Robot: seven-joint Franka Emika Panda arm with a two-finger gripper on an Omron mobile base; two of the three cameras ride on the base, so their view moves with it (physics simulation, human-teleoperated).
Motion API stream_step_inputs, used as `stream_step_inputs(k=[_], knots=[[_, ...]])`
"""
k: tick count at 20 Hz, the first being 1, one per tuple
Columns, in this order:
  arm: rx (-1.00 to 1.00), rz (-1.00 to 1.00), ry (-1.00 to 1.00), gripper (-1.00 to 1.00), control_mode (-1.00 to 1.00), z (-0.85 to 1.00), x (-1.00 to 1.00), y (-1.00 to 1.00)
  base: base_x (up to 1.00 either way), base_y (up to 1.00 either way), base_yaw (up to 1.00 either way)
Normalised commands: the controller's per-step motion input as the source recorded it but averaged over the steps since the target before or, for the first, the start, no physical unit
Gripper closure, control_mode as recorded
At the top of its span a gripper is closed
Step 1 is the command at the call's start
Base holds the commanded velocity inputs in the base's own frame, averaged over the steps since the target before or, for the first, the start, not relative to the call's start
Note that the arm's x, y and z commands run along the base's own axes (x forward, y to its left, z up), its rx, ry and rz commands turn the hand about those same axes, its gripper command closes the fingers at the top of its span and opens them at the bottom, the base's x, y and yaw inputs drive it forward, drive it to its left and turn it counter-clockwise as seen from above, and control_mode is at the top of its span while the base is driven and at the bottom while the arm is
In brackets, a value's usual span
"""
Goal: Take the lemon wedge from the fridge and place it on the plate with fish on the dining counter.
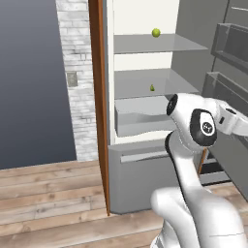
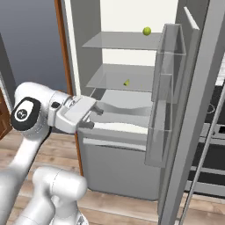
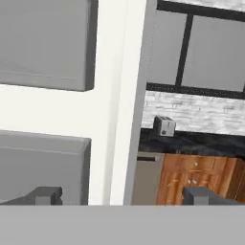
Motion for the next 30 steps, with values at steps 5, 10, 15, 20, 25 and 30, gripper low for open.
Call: stream_step_inputs(k=[5,10,15,20,25,30], knots=[[0.18,0.78,0.13,-1.0,-1.0,0.12,0.14,0.4,0.0,0.0,0.0],[0.32,0.56,0.36,-1.0,-1.0,0.26,0.76,0.54,0.0,0.0,0.0],[0.36,0.54,0.49,-1.0,-1.0,-0.04,0.83,0.43,0.0,0.0,0.0],[0.43,0.56,0.2,-1.0,-1.0,-0.44,0.69,0.14,0.0,0.0,0.0],[0.17,0.17,0.09,-1.0,-1.0,-0.02,0.19,0.0,0.0,0.0,0.0],[-0.06,0.0,-0.05,-1.0,-1.0,-0.15,0.12,0.01,0.0,0.0,0.0]])
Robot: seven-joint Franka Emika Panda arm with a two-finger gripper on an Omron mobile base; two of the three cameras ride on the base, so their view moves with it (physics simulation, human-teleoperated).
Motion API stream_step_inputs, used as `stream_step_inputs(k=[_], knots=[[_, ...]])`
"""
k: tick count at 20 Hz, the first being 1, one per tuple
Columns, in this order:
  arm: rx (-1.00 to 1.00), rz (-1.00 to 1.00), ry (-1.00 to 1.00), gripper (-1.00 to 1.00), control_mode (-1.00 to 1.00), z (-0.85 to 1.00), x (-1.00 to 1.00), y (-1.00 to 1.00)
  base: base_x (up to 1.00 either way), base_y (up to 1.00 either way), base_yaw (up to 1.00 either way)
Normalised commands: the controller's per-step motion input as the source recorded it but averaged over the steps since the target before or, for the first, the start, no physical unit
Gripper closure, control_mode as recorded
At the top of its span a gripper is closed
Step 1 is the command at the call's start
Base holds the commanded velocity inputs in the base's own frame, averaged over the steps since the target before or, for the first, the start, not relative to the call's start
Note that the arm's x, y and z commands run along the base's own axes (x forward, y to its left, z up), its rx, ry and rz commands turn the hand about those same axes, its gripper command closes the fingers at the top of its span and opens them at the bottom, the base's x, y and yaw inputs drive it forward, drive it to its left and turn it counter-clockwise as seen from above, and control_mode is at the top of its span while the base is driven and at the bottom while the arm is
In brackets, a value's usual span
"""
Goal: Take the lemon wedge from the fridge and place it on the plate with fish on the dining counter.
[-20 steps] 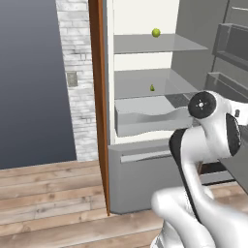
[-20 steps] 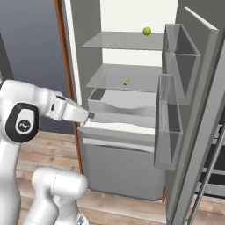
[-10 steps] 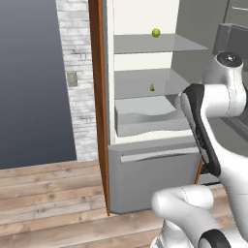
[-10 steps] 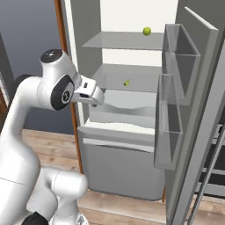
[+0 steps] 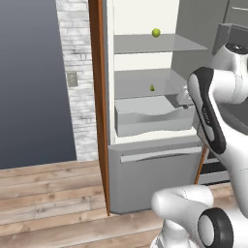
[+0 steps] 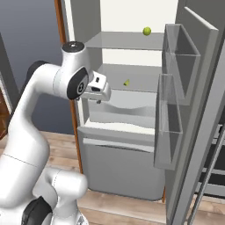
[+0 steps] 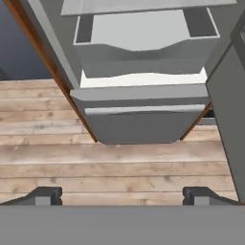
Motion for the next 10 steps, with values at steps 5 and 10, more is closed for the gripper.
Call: stream_step_inputs(k=[5,10], knots=[[-0.07,0.0,-0.27,-1.0,-1.0,-0.02,0.0,0.0,0.0,0.0,0.0],[0.0,0.0,0.0,-1.0,-1.0,0.0,0.12,-0.02,0.0,0.0,0.0]])
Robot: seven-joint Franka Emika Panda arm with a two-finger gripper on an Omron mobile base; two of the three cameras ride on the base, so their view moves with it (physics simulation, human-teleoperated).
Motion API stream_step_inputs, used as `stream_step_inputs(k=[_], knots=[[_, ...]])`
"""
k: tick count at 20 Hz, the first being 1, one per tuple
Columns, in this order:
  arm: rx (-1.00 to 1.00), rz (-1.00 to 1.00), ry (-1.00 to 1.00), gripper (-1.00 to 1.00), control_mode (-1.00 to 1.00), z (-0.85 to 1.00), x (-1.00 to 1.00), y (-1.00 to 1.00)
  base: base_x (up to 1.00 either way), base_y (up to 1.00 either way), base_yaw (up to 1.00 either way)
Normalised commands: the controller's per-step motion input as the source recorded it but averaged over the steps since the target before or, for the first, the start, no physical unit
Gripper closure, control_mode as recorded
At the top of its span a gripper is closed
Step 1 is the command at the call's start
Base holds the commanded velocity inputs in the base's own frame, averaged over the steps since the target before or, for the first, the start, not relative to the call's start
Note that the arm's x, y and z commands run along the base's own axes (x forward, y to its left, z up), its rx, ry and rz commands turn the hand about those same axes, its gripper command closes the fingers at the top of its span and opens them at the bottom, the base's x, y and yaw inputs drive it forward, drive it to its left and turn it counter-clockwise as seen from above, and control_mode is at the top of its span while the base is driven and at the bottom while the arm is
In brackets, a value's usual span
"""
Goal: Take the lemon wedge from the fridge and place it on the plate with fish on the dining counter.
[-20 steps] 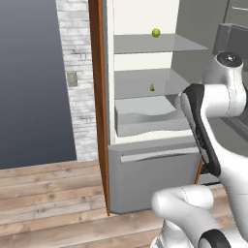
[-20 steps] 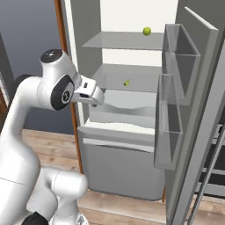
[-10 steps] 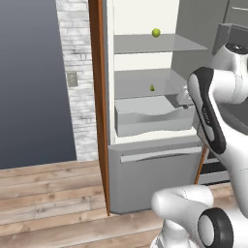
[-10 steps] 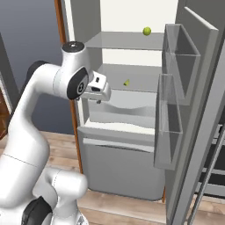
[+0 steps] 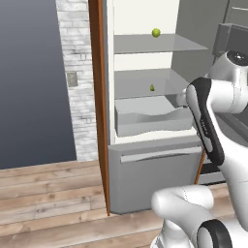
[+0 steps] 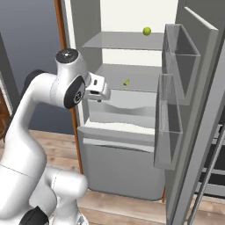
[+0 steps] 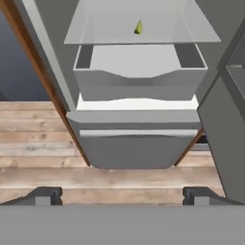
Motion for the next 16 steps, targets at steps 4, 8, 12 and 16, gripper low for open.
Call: stream_step_inputs(k=[4,8,12,16], knots=[[0.0,0.0,0.0,-1.0,1.0,0.0,0.0,0.0,0.56,-0.02,0.0],[0.0,0.0,0.0,-1.0,1.0,0.0,0.0,0.0,0.73,0.0,0.0],[0.0,0.0,0.0,-1.0,1.0,0.0,0.0,0.0,0.97,0.0,0.0],[0.0,0.0,0.0,-1.0,1.0,0.0,0.0,0.0,0.46,-0.07,-0.01]])
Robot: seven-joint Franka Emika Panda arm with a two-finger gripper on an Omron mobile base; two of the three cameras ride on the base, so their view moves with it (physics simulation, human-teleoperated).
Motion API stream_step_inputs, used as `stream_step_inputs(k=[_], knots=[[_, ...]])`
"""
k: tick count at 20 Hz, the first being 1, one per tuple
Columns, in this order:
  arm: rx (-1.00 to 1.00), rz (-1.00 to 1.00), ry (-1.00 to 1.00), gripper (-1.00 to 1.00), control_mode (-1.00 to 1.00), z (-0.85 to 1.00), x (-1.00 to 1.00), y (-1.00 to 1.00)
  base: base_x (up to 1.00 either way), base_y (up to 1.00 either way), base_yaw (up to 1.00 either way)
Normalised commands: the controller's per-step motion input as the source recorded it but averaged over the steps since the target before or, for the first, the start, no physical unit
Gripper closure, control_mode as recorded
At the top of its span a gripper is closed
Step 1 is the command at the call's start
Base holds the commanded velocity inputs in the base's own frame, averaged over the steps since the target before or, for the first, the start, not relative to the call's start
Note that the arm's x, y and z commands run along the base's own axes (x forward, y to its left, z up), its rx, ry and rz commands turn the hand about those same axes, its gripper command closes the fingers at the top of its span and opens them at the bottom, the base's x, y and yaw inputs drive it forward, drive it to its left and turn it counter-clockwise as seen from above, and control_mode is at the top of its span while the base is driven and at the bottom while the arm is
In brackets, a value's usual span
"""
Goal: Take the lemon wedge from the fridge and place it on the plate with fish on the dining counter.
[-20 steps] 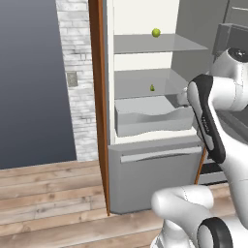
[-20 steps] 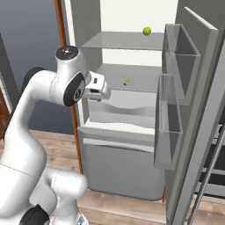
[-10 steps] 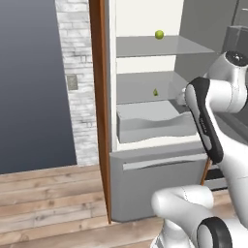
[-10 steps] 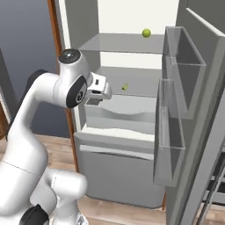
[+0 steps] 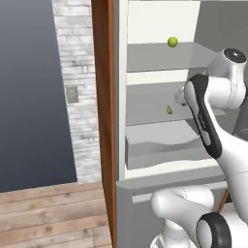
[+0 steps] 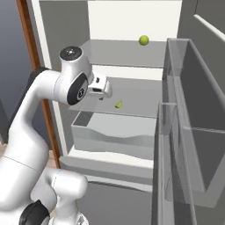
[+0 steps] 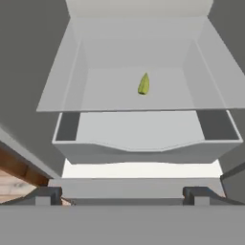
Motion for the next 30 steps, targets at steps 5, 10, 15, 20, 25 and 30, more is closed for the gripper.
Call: stream_step_inputs(k=[5,10,15,20,25,30], knots=[[0.0,0.0,0.0,-1.0,1.0,0.0,0.0,0.0,0.07,-0.36,-0.1],[0.0,-0.08,-0.03,-1.0,-1.0,-0.23,0.31,-0.21,0.0,0.0,0.0],[-0.01,-0.12,0.0,-1.0,-1.0,-0.2,0.7,0.09,0.0,0.0,0.0],[0.0,-0.06,0.03,-1.0,-1.0,-0.26,0.54,0.12,0.0,0.0,0.0],[-0.01,-0.02,0.03,-1.0,-1.0,-0.22,0.64,0.0,0.0,0.0,0.0],[-0.02,0.0,0.05,-1.0,-1.0,-0.5,0.18,0.0,0.0,0.0,0.0]])
